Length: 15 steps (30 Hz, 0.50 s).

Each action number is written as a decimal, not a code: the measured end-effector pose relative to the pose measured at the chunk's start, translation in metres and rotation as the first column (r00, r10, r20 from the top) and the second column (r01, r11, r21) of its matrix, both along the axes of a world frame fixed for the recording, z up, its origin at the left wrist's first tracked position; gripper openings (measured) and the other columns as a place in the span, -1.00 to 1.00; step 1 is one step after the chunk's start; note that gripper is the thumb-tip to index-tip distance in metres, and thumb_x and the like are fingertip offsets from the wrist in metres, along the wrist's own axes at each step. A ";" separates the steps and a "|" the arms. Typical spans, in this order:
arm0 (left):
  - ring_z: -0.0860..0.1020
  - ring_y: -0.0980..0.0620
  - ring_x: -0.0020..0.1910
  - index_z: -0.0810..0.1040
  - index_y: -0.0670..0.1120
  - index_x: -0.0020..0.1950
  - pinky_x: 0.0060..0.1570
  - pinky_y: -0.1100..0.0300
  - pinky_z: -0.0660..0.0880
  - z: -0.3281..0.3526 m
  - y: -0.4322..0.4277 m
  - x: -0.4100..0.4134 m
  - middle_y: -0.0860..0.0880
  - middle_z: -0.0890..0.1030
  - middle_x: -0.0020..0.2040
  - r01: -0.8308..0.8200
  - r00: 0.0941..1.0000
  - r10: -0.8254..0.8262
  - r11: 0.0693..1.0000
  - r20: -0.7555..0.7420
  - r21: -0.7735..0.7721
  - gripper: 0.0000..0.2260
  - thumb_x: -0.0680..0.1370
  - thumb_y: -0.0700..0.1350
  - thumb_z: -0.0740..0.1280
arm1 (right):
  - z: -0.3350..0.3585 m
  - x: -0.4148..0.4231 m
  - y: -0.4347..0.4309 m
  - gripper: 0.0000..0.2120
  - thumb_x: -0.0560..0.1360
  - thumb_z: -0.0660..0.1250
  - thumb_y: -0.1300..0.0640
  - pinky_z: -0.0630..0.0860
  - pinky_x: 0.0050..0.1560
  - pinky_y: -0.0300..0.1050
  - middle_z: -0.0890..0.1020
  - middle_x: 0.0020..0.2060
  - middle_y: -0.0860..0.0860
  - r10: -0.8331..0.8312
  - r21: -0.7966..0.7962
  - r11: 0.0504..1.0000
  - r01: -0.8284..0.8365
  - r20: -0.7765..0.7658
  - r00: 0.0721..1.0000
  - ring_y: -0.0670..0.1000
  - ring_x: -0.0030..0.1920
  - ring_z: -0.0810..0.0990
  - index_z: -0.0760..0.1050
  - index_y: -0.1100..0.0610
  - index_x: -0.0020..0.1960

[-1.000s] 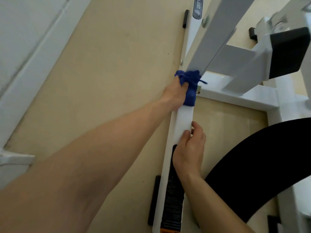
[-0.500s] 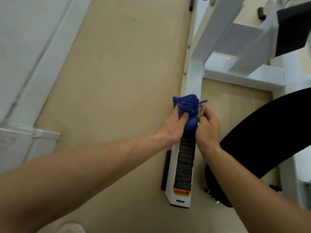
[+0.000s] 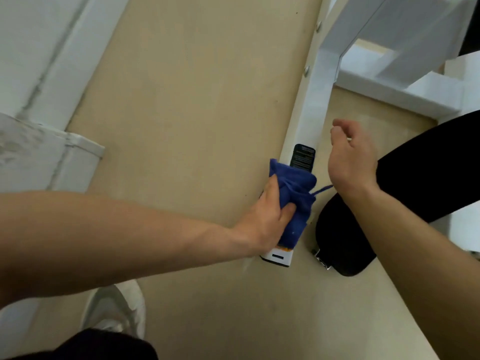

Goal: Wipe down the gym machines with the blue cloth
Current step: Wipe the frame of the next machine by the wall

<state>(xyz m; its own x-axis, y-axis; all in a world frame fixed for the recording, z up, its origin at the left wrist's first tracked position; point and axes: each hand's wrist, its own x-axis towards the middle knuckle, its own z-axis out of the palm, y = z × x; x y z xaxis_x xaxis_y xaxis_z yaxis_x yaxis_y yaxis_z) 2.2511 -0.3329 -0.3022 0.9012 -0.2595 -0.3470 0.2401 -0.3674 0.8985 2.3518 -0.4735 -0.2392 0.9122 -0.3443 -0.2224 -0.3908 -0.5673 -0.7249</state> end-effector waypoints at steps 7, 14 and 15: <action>0.42 0.10 0.27 0.24 -0.11 0.50 0.26 0.27 0.30 0.001 -0.011 0.050 -0.11 0.45 0.37 -0.075 0.994 0.071 0.996 -0.082 -0.055 -0.59 0.66 -0.07 0.18 | -0.010 -0.018 0.005 -0.67 0.66 0.13 0.03 0.33 0.13 -0.26 0.55 0.25 -0.01 -0.015 -0.056 0.998 0.014 -0.016 1.000 -0.13 0.12 0.47 0.48 0.06 0.36; 0.22 0.05 0.51 0.00 -0.09 0.60 0.51 0.08 0.14 0.000 0.002 -0.004 -0.05 0.22 0.55 0.023 0.999 -0.025 0.997 0.034 0.071 -0.35 0.58 0.11 0.10 | -0.009 -0.028 0.000 -0.66 0.66 0.14 0.03 0.34 0.19 -0.24 0.55 0.25 0.02 0.011 -0.072 0.997 -0.013 -0.028 1.000 -0.04 0.21 0.51 0.48 0.08 0.37; 0.18 0.04 0.53 -0.08 -0.10 0.61 0.52 0.13 0.09 0.002 0.007 -0.018 -0.06 0.16 0.57 0.071 0.996 -0.076 0.991 0.042 0.111 -0.33 0.60 0.12 0.10 | -0.010 -0.031 -0.001 -0.66 0.66 0.15 0.03 0.34 0.18 -0.25 0.55 0.25 0.02 0.014 -0.075 0.997 -0.016 -0.031 0.999 -0.04 0.20 0.52 0.47 0.08 0.37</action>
<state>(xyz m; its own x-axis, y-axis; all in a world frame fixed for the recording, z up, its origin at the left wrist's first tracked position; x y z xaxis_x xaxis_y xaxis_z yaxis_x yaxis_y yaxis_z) 2.2330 -0.3264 -0.3006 0.8968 -0.2886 -0.3353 0.1679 -0.4791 0.8615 2.3211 -0.4745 -0.2491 0.9107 -0.3474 -0.2237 -0.4028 -0.6257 -0.6680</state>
